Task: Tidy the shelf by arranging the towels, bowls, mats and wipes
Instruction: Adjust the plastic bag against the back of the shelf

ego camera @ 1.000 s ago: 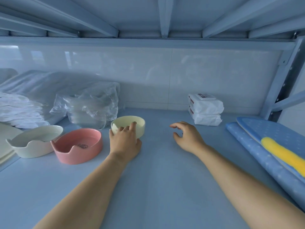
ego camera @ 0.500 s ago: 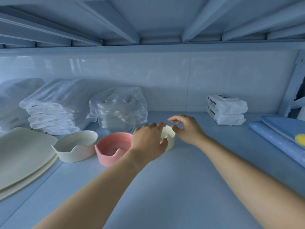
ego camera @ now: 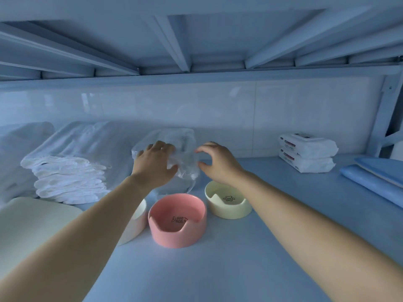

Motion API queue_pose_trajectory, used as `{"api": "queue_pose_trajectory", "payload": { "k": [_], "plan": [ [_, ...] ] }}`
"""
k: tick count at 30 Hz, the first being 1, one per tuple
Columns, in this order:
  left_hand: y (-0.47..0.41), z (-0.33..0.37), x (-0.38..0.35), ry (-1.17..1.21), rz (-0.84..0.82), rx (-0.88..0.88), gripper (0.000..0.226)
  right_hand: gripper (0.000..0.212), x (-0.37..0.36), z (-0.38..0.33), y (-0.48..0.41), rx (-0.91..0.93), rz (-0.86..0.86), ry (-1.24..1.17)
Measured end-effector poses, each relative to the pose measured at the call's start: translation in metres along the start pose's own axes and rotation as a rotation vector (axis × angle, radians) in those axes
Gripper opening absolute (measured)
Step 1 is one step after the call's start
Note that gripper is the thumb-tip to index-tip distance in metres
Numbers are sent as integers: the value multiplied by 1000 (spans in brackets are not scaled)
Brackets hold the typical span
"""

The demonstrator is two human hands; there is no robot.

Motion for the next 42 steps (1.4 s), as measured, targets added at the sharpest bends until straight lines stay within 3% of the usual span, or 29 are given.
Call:
{"api": "queue_pose_trajectory", "payload": {
  "k": [5, 12, 19, 33, 42],
  "plan": [
    [-5, -13, -12, -48, 30, -59, 51, 47, -36, -26, -17, 99, -77, 91],
    [-6, -23, -21, -42, -9, -166, 65, 41, -52, -15, -29, 102, -141, 131],
    [-14, -15, -29, -35, 3, -184, 62, 53, -54, -11, -31, 205, -242, 261],
    [-48, 89, -65, -61, -104, -259, 58, 50, 11, 82, -19, 84, -201, 259],
    [-51, 135, -72, -21, -87, -266, 57, 51, 46, 109, -3, 63, -182, 280]
  ]
}}
Point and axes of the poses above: each hand's wrist, its own y-axis away from the middle knuckle, its own x-axis out of the back of the hand, z = x × y, the point moved 10 cm from there along -y, towards the middle knuckle, and after that the axes turned 6 degrees about z, right-handed, at the moved point
